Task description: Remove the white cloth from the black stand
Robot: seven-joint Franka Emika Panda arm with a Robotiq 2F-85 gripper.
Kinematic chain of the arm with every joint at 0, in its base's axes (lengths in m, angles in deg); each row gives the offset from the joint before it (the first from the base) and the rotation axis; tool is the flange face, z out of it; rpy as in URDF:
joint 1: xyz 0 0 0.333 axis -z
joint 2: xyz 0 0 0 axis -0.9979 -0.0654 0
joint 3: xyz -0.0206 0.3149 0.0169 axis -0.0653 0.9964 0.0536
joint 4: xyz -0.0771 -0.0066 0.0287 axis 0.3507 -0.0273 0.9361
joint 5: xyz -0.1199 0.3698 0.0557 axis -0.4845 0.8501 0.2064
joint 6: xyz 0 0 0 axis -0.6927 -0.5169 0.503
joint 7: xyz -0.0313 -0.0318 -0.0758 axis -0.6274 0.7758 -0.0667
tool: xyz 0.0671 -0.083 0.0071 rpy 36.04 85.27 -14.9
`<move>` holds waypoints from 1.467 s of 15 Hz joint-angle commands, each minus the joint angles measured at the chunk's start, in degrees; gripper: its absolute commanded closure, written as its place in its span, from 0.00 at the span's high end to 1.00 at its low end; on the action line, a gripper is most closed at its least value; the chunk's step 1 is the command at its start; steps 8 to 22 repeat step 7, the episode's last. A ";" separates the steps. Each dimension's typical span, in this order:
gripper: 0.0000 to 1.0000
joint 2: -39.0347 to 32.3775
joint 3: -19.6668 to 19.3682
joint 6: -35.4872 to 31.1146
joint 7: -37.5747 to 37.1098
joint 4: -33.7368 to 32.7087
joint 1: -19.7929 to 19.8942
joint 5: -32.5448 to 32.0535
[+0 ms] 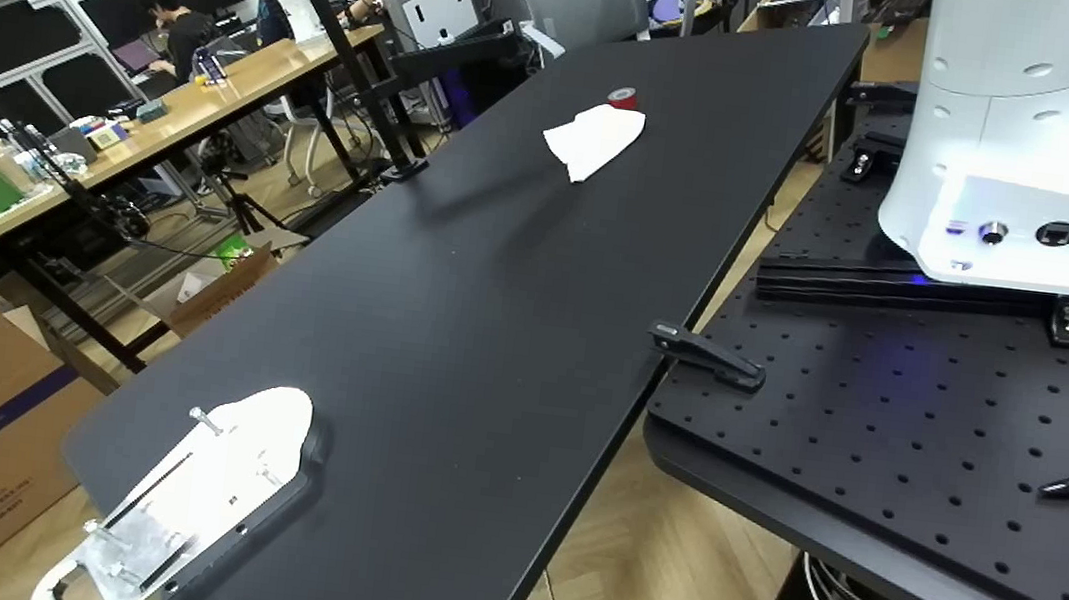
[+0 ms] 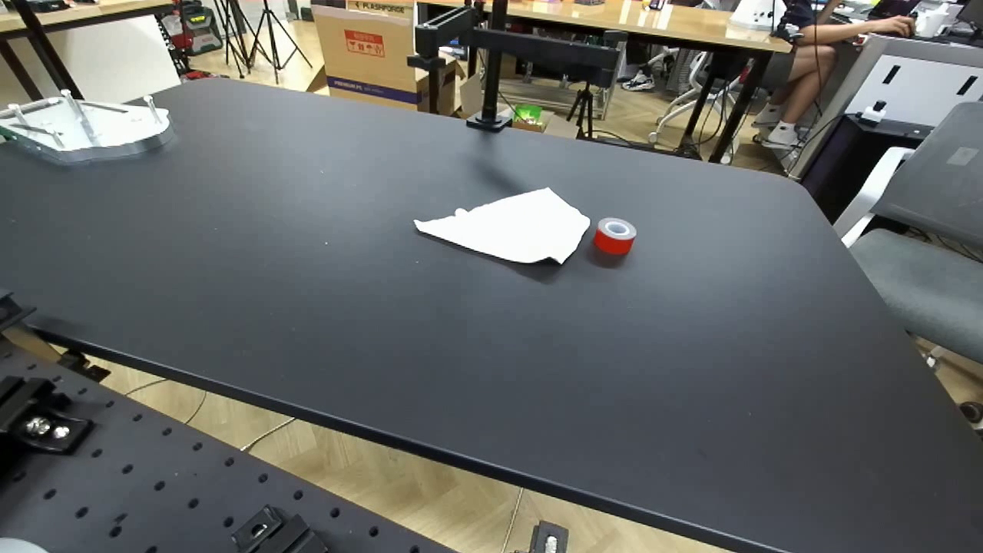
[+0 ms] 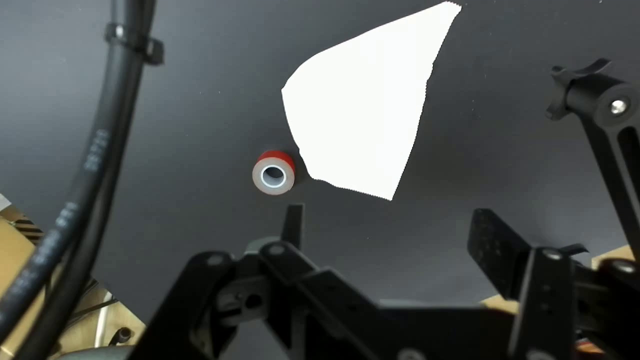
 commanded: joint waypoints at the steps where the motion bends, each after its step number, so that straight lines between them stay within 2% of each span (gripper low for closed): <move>1: 0.91 0.53 -0.58 1.07 -0.39 -0.12 -0.78 -0.17; 2: 0.98 1.06 -0.51 1.72 -0.72 -0.12 -0.85 -0.19; 3: 1.00 1.46 -0.48 2.06 -0.85 -0.12 -0.86 -0.19; 22: 1.00 1.81 -0.46 2.41 -1.14 -0.10 -0.84 -0.20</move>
